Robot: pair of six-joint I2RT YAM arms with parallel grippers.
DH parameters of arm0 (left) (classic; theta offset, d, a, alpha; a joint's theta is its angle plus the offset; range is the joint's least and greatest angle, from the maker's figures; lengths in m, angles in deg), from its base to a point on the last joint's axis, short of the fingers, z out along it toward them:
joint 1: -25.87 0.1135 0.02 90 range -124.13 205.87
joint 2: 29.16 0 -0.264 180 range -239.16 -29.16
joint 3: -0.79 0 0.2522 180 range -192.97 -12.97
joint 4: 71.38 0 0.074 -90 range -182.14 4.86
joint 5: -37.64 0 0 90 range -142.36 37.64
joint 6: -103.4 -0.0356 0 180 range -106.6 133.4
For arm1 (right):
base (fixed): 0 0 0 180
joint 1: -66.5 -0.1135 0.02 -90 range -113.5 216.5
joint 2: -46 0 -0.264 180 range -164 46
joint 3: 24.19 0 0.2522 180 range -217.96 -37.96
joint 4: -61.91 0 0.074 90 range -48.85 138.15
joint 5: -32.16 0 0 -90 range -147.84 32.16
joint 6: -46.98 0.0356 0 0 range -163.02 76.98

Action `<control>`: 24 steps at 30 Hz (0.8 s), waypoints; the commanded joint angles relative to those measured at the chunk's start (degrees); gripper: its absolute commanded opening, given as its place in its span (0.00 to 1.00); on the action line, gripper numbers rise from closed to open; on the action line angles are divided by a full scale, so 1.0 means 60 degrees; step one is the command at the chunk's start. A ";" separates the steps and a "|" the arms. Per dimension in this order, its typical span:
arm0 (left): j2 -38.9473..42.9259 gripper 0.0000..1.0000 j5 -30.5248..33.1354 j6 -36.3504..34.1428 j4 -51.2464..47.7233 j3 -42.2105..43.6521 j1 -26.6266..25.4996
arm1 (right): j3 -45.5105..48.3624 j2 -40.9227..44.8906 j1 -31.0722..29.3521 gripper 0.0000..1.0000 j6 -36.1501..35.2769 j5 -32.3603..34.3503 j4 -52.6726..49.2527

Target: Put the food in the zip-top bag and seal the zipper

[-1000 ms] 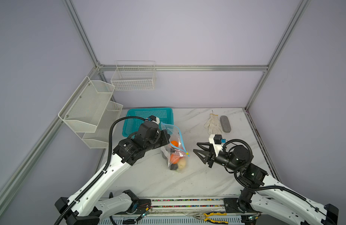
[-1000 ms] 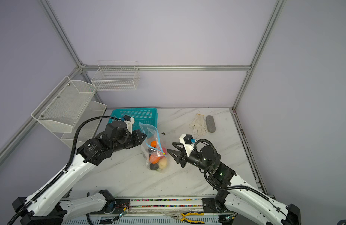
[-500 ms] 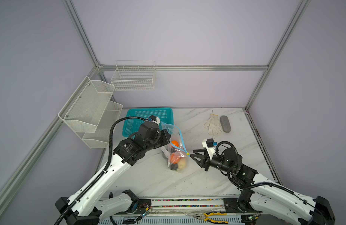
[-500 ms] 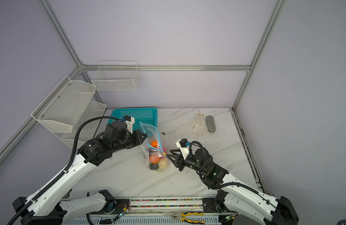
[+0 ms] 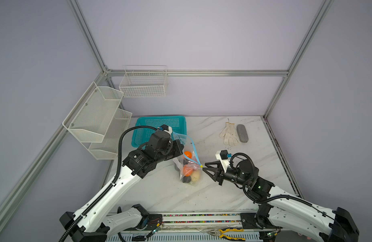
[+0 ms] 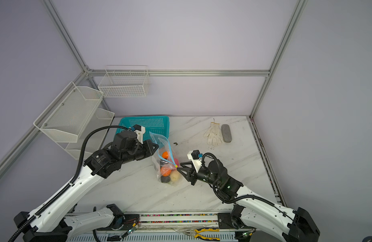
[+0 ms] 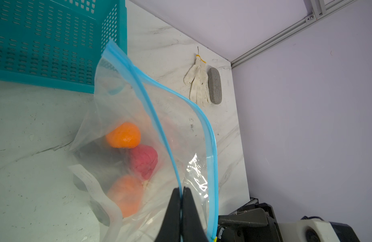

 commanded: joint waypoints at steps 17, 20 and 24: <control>0.0166 0.00 -0.0176 0.0139 0.0545 0.0293 0.0054 | 0.0124 -0.0416 -0.0106 0.19 -0.0065 -0.0261 0.0997; 0.0174 0.00 -0.0169 0.0153 0.0549 0.0293 0.0048 | 0.0129 -0.0378 -0.0116 0.13 -0.0061 -0.0245 0.0929; 0.0195 0.00 -0.0156 0.0154 0.0537 0.0286 0.0036 | -0.0159 -0.0365 -0.0105 0.05 -0.0398 -0.0186 0.0419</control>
